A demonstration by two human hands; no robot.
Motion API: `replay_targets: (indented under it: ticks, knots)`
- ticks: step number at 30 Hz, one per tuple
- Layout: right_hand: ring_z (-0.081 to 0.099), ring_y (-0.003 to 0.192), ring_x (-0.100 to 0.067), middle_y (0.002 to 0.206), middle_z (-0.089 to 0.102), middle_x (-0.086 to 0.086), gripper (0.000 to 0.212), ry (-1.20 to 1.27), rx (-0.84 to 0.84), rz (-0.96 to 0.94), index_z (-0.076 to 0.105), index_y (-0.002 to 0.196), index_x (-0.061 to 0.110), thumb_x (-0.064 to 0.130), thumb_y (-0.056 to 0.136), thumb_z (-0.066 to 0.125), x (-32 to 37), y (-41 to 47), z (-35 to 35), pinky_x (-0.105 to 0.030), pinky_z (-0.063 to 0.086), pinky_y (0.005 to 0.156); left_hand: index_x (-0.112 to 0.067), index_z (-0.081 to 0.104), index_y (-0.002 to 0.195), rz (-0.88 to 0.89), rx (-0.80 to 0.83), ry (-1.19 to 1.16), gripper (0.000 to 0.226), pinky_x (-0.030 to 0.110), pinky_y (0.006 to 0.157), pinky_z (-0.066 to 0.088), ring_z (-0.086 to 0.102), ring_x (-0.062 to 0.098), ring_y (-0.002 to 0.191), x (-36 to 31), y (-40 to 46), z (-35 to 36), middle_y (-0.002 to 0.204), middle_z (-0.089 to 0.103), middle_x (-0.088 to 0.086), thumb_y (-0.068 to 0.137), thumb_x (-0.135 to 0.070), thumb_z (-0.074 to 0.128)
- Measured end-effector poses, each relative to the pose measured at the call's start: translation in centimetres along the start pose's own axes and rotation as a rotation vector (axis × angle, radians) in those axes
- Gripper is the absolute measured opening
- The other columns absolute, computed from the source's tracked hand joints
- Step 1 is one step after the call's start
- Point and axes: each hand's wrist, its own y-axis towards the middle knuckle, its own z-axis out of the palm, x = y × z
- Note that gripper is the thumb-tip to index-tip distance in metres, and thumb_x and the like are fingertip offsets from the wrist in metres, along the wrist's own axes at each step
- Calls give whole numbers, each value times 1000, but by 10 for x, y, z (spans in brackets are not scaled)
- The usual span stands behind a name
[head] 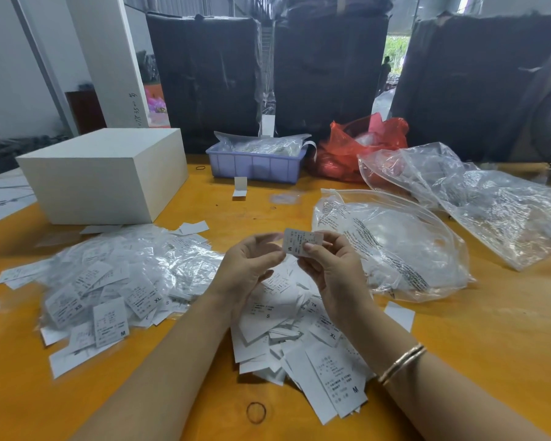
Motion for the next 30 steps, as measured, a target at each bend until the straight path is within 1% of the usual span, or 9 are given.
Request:
replay_targets:
  ticks: [5, 10, 13, 16, 18, 21, 25, 27, 30]
  knots:
    - [60, 65, -8, 79, 65, -4, 13, -369, 92, -67, 63, 93, 9, -1, 86, 58, 1, 0, -5, -18, 44, 61, -26, 71, 92, -3, -49, 2, 30, 21, 70, 46, 65, 5, 86, -1, 0, 0, 95, 72, -9, 62, -29, 76]
    - [54, 55, -4, 66, 63, 4, 18, -534, 201, -103, 69, 84, 10, -1, 87, 55, 4, 0, -9, -13, 41, 55, -21, 69, 88, 15, -17, 58, 21, 21, 70, 47, 63, 9, 82, 0, 0, 0, 85, 72, -7, 68, -21, 75]
    - [55, 61, -3, 75, 65, -3, 16, -594, 270, -134, 67, 93, 8, -2, 87, 56, 5, 0, -8, -15, 44, 57, -15, 66, 93, 26, 16, 111, 23, 24, 69, 47, 63, 13, 78, -1, -2, 2, 82, 72, 0, 72, -18, 74]
    - [56, 63, -5, 75, 62, -3, 22, -544, 198, -170, 58, 103, 14, 2, 85, 63, 4, 2, -10, -19, 47, 60, -14, 67, 95, -7, 16, 86, 21, 24, 70, 48, 65, 15, 83, -5, -2, 0, 88, 72, 5, 76, -23, 71]
    - [56, 62, -6, 75, 63, -5, 19, -527, 133, -215, 56, 98, 14, 3, 84, 65, 5, 4, -12, -18, 48, 59, -16, 69, 90, -9, -1, 95, 7, 22, 69, 48, 66, 11, 81, -6, -1, -2, 86, 73, 2, 83, -15, 68]
    - [60, 67, -7, 77, 65, -4, 8, -586, 91, -299, 63, 89, 10, 3, 85, 63, 1, 2, -11, -20, 50, 59, -21, 70, 88, 17, -38, 171, 9, 19, 64, 44, 64, 1, 72, -3, 0, -2, 77, 72, -9, 83, -14, 69]
    - [63, 97, -11, 106, 67, 1, 21, -754, 128, -338, 68, 108, 7, 12, 94, 53, -8, -3, -3, -19, 49, 84, -21, 70, 91, 54, -50, 179, 15, 15, 62, 46, 67, 5, 76, 0, 0, 1, 82, 74, -5, 82, -9, 69]
    - [52, 112, -3, 124, 58, 4, 34, -836, 269, -267, 54, 129, 8, 20, 99, 42, -10, -8, 2, -13, 39, 96, -20, 69, 94, 70, -38, 161, 18, 17, 64, 50, 69, 10, 81, 1, 0, 1, 86, 74, 1, 82, -7, 69]
    - [40, 128, -13, 140, 47, -4, 53, -1054, 397, -232, 34, 144, 14, 43, 100, 27, -13, -10, 2, -38, 27, 110, -21, 66, 99, 81, -26, 225, 20, 20, 60, 52, 70, 15, 79, -1, -1, -1, 88, 73, 8, 83, -11, 69]
